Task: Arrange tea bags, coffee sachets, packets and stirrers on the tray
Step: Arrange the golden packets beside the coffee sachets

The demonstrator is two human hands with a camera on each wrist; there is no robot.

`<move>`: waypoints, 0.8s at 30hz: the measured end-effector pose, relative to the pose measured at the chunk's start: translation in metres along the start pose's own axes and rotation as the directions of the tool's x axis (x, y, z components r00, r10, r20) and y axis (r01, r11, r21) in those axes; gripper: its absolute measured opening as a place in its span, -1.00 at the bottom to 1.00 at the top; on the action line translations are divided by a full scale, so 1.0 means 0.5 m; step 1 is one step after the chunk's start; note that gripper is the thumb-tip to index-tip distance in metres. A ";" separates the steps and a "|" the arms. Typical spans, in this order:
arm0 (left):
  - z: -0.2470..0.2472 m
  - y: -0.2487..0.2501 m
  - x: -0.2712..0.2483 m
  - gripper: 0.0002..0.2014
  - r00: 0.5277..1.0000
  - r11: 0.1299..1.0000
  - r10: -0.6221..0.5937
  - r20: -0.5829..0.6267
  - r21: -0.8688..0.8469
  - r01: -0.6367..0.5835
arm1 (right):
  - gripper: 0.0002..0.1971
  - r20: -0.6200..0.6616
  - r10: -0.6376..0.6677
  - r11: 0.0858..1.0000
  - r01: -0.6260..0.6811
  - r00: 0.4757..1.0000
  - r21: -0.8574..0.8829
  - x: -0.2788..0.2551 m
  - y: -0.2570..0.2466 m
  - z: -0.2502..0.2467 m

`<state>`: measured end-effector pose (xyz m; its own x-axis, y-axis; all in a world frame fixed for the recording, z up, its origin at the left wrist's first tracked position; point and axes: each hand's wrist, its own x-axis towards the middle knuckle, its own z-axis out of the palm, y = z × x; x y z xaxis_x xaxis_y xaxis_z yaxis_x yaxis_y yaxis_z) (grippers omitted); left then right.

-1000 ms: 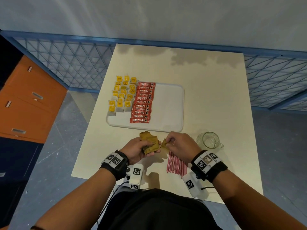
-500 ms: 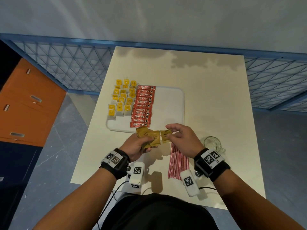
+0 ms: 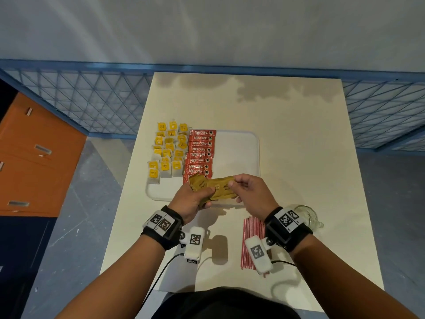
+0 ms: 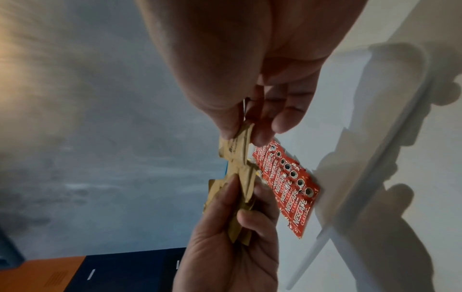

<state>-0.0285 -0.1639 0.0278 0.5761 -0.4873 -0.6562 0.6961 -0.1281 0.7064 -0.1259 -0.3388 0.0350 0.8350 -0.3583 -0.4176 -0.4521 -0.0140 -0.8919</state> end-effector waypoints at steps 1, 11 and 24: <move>-0.003 0.003 0.009 -0.77 1.000 1.000 0.003 -0.005 0.000 -0.003 | -0.90 -0.010 0.010 1.000 -0.010 1.000 -0.001 0.010 -0.001 0.002; -0.046 0.057 0.110 -0.77 0.998 0.999 -0.010 -0.063 0.045 0.013 | -0.85 -0.106 0.070 0.994 -0.078 0.992 -0.074 0.160 -0.015 0.008; -0.069 0.112 0.198 -0.90 0.995 0.998 -0.011 -0.095 0.065 0.017 | -0.87 -0.232 0.152 0.963 -0.197 0.961 -0.184 0.384 0.013 0.008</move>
<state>0.0823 -0.1896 -0.0065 0.6068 -0.4014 -0.6861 0.6767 -0.1919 0.7108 0.0328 -0.4040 -0.0516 0.6608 -0.5630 -0.4964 -0.6571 -0.1144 -0.7450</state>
